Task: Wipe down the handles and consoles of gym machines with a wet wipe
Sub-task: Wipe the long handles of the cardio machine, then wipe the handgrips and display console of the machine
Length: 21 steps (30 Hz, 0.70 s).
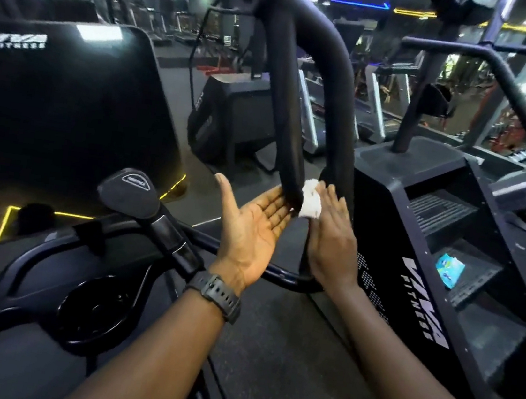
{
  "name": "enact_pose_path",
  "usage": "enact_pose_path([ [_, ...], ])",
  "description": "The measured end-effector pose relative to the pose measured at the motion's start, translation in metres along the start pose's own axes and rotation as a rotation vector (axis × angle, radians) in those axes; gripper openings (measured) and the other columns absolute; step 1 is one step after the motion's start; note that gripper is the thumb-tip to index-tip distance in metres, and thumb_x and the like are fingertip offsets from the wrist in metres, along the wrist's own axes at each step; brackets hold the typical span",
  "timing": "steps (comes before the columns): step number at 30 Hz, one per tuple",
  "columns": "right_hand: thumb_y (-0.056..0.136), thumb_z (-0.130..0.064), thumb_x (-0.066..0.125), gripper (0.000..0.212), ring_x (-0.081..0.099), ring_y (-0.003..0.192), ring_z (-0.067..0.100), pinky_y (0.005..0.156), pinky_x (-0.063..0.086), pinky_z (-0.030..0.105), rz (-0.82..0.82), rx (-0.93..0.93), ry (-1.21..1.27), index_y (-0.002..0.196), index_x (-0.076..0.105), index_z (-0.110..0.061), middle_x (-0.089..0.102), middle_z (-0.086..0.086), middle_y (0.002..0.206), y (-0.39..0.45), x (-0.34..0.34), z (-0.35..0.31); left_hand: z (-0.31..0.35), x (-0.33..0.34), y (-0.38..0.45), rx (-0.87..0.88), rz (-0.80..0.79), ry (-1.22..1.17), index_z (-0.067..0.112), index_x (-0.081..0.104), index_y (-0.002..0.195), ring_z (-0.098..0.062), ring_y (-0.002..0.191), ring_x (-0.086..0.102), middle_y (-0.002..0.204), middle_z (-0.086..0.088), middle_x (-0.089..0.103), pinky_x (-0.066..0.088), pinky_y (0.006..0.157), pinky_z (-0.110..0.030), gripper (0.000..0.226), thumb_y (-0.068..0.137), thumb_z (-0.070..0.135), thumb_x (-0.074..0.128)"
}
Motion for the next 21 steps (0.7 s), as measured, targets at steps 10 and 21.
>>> enact_pose_path([
  [10, 0.102, -0.018, 0.041, 0.041, 0.057, 0.101, -0.001, 0.085, 0.035, -0.001, 0.158, 0.243, 0.259, 0.139, 0.054, -0.006, 0.067, 0.012, 0.124, -0.008, -0.021, -0.031, 0.041, -0.011, -0.033, 0.083, 0.049, 0.065, -0.003, 0.045, 0.146, -0.025, 0.136, 0.053, 0.144, -0.017, 0.056, 0.031, 0.121, -0.04, 0.115, 0.082, 0.088, 0.015],
  [21, 0.104, -0.022, 0.031, 0.052, 0.022, 0.149, 0.022, 0.119, 0.027, 0.035, -0.183, -0.23, 0.341, 0.154, 0.026, -0.01, 0.026, 0.007, 0.161, 0.004, 0.085, -0.241, 0.191, -0.098, -0.14, 0.643, 0.39, 0.306, 0.004, 0.055, 0.139, -0.015, 0.134, 0.055, 0.141, -0.007, 0.061, 0.033, 0.119, -0.035, 0.093, 0.096, 0.071, 0.006],
])
Point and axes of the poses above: each hand's wrist, its own y-axis towards the middle knuckle, its own x-axis out of the palm, z = x × y, the point moved 8 cm from there along y, towards the middle knuckle
